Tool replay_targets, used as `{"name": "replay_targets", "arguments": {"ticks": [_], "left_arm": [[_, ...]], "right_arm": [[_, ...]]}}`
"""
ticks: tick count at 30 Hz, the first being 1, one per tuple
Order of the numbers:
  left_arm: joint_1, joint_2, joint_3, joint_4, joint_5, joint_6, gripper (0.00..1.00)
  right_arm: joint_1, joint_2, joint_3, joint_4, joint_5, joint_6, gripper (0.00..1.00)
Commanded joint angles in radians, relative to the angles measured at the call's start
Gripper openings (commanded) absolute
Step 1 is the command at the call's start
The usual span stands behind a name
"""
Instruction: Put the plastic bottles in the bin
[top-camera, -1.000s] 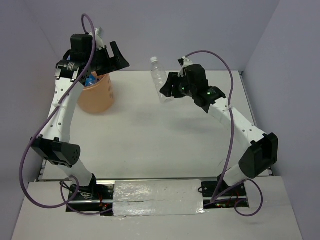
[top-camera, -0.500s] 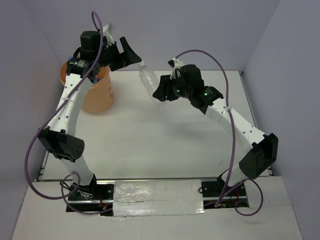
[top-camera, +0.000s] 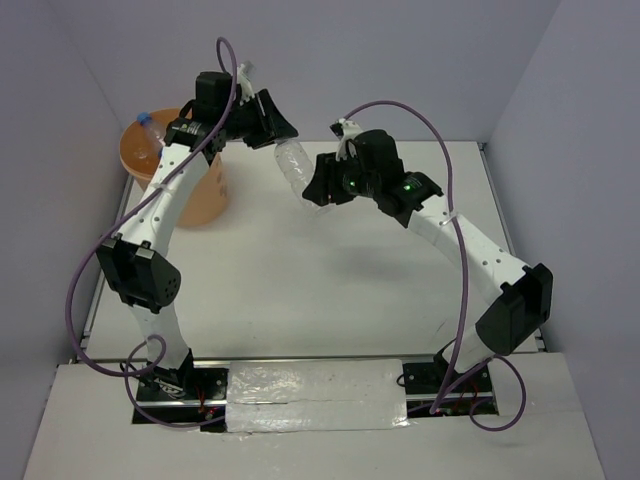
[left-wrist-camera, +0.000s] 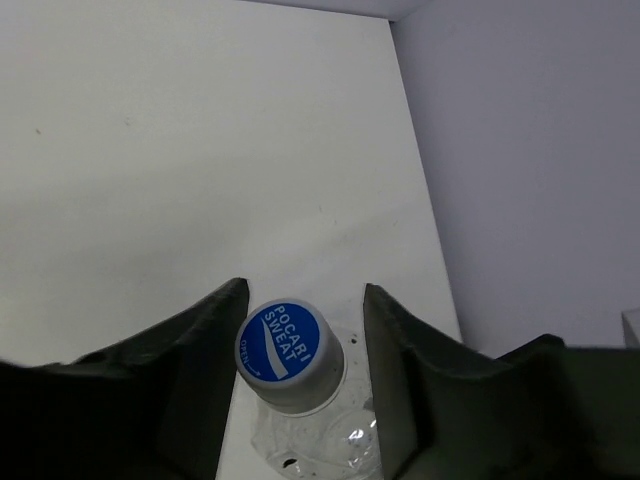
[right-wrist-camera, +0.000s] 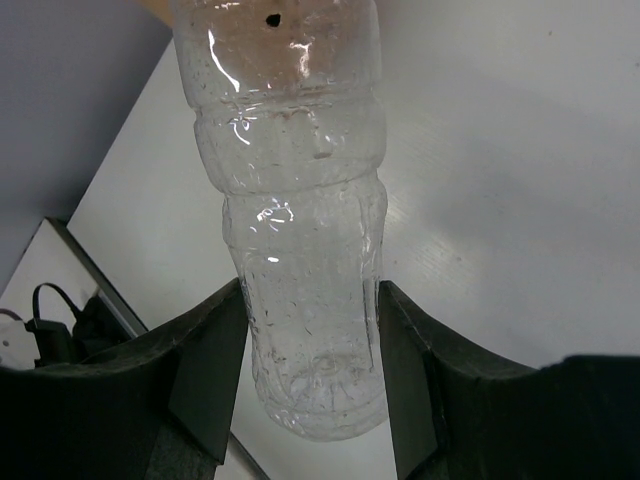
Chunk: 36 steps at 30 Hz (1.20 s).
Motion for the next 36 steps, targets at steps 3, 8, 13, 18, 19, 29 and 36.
{"name": "replay_targets", "arguments": {"ticks": [3,8,13,18,19,29,36], "left_arm": [[-0.007,-0.069,-0.040,0.071,0.003,-0.013,0.38],[-0.007,-0.078,-0.023,0.038,-0.019,0.007,0.01],[-0.007,-0.079,0.107,-0.103,-0.159,0.099,0.00],[0.000,-0.111,0.272,-0.200,-0.479,0.252,0.00],[0.005,-0.122,0.282,-0.203,-0.533,0.269,0.00],[0.143,-0.288,0.160,-0.012,-0.981,0.382,0.00],[0.269,-0.141,0.250,-0.042,-0.876,0.330,0.00]], "right_arm": [[0.009,0.007,0.051,0.005,0.010,-0.020,0.39],[0.009,0.008,0.054,0.013,0.011,-0.011,0.45],[0.007,-0.036,0.094,-0.033,0.033,-0.014,0.96],[0.006,-0.169,0.093,-0.076,0.155,-0.040,1.00],[0.007,-0.193,0.090,-0.081,0.183,-0.048,1.00],[0.000,-0.277,0.021,-0.075,0.320,-0.043,1.00],[0.000,-0.230,0.007,-0.063,0.286,-0.032,1.00]]}}
